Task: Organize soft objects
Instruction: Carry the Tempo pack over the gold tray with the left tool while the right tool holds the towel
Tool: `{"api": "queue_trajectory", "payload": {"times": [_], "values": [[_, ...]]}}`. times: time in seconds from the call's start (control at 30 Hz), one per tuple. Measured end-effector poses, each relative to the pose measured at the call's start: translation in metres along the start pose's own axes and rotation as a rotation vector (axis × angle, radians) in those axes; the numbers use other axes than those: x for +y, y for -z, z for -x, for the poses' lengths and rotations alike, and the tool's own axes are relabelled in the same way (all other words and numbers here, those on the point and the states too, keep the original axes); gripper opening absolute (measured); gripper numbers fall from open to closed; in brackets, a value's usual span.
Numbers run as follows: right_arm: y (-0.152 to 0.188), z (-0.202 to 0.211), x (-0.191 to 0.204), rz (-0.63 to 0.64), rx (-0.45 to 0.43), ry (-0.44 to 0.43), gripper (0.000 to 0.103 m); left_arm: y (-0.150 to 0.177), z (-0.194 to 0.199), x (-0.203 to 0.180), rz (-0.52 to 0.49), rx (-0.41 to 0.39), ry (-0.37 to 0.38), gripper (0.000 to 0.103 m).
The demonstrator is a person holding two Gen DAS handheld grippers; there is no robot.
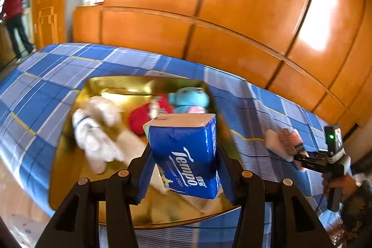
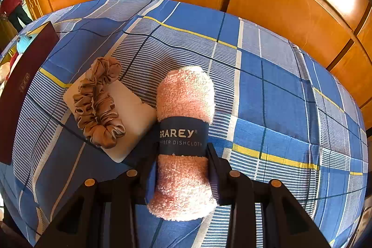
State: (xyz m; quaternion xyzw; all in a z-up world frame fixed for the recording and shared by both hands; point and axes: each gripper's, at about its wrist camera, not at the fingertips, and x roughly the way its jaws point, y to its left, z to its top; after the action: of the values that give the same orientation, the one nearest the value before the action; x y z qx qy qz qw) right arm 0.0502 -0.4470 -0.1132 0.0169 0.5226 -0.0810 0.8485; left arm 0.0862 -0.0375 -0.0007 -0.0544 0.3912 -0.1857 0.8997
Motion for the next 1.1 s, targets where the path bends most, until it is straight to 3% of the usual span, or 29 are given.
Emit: {"api": "queue_trajectory", "payload": {"times": [0.4,0.77,1.1], "values": [[0.002,0.003,0.003,0.019,-0.007,0.022,0.036,0.023,0.006,0.064,0.047,0.031,-0.274,0.051],[0.003,0.003,0.004,0.023,-0.011,0.029,0.036,0.031,-0.025,0.084,0.047,0.151,-0.286,0.051],[0.001,0.002,0.002,0.019,-0.009,0.024,0.036,0.015,-0.071,0.086,0.043,0.228,-0.276,0.051]]}}
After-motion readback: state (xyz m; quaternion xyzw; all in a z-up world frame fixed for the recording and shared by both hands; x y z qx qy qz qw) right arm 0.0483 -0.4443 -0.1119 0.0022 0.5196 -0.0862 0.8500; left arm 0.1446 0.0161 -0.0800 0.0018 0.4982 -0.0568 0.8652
